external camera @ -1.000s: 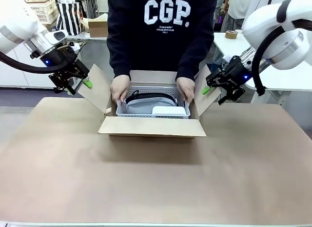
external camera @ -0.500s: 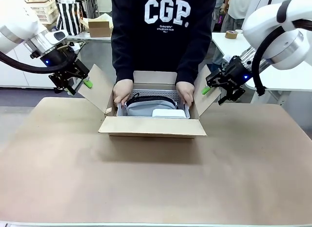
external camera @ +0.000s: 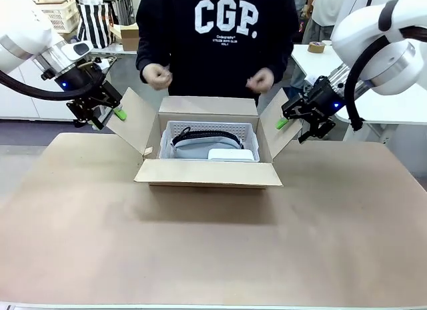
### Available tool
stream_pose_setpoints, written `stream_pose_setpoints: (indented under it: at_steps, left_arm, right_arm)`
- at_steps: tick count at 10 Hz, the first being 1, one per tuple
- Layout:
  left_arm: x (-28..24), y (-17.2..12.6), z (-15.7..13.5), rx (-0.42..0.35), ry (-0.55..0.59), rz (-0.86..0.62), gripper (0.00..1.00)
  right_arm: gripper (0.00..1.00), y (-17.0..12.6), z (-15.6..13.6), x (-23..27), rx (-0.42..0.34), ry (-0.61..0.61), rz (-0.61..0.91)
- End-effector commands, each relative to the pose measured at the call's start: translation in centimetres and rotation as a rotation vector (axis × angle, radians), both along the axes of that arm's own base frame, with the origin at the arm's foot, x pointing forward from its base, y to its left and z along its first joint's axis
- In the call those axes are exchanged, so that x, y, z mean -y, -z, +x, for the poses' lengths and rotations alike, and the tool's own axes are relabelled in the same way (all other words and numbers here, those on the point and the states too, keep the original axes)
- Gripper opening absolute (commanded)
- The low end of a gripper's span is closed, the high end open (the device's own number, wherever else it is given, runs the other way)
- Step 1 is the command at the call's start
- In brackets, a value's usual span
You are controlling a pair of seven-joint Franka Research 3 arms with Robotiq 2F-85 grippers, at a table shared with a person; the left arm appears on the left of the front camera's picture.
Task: Pack the gift set into the box.
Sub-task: Lift both hands away from the flaps of the Package Box.
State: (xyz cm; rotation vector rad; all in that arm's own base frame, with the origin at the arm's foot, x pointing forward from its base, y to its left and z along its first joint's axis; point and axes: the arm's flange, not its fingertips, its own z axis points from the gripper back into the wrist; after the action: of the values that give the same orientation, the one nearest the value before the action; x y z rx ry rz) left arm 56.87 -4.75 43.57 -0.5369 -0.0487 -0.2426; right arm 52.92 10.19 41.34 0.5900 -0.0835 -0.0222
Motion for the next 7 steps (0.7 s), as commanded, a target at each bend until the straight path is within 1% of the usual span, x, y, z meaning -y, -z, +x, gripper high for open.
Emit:
stream_pose_setpoints:
  at_steps: [1,7]
  left_arm:
    - [0.07,-0.15,-0.19,-0.003,-0.013,0.017,1.00]
    - [0.07,-0.15,-0.19,-0.003,-0.013,0.017,1.00]
  right_arm:
    - [1.00,-0.22,0.25,-0.31,-0.002,0.019,-0.025]
    - [1.00,-0.22,0.25,-0.31,-0.002,0.019,-0.025]
